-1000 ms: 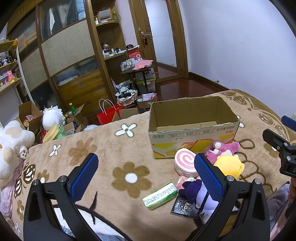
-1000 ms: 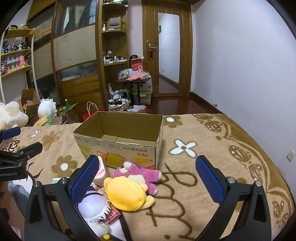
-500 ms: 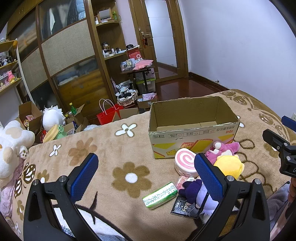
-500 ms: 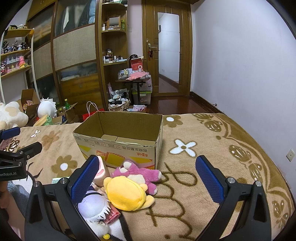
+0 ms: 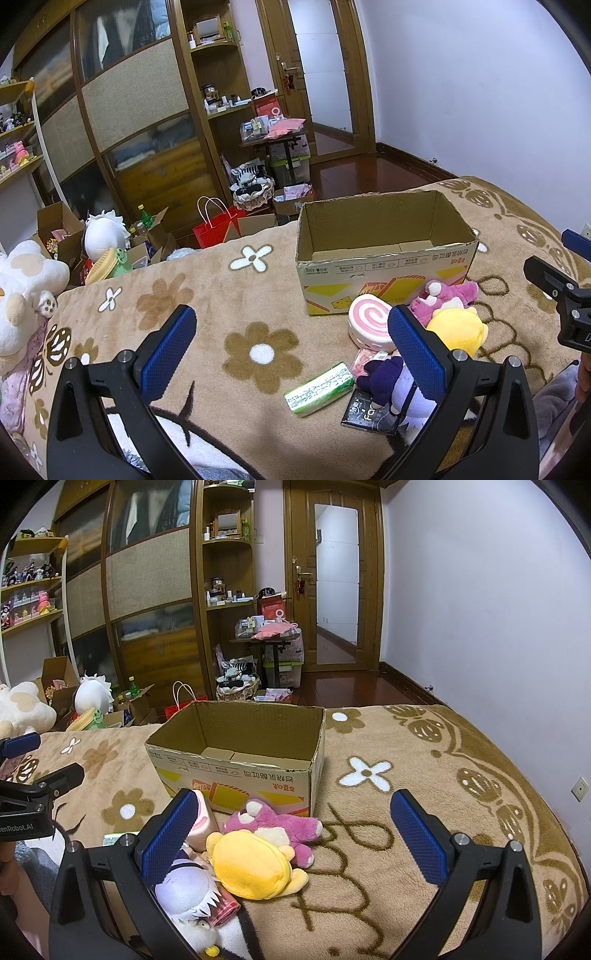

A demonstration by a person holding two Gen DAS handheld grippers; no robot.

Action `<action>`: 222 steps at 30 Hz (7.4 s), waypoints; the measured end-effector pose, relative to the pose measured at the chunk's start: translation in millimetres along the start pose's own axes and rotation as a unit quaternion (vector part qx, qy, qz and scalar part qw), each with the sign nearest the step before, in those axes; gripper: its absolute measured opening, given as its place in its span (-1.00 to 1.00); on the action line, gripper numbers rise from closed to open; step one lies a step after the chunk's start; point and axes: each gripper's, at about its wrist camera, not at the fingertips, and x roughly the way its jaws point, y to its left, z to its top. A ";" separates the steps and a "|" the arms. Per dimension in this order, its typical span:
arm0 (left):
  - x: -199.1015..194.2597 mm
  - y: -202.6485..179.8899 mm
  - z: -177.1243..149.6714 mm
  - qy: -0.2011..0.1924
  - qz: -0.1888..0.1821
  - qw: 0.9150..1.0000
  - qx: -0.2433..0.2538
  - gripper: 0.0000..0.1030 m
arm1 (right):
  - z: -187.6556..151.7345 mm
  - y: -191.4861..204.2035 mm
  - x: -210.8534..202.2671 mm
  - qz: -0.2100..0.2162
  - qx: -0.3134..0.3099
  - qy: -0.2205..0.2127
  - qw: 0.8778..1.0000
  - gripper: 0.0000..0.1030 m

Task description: Organize soft objects

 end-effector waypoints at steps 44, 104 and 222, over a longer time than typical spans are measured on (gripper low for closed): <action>1.6 0.7 -0.7 0.006 0.000 1.000 -0.002 0.99 | -3.1 -1.7 2.1 -0.002 -0.002 0.001 1.000 1.00; 183.8 25.5 -64.0 0.387 -0.115 0.899 -0.173 0.57 | -81.1 103.4 123.9 0.186 -0.111 0.256 0.942 0.39; 149.1 -42.4 78.5 0.021 -0.036 0.999 0.004 0.53 | 41.6 -5.0 132.3 0.079 0.013 0.067 0.995 0.20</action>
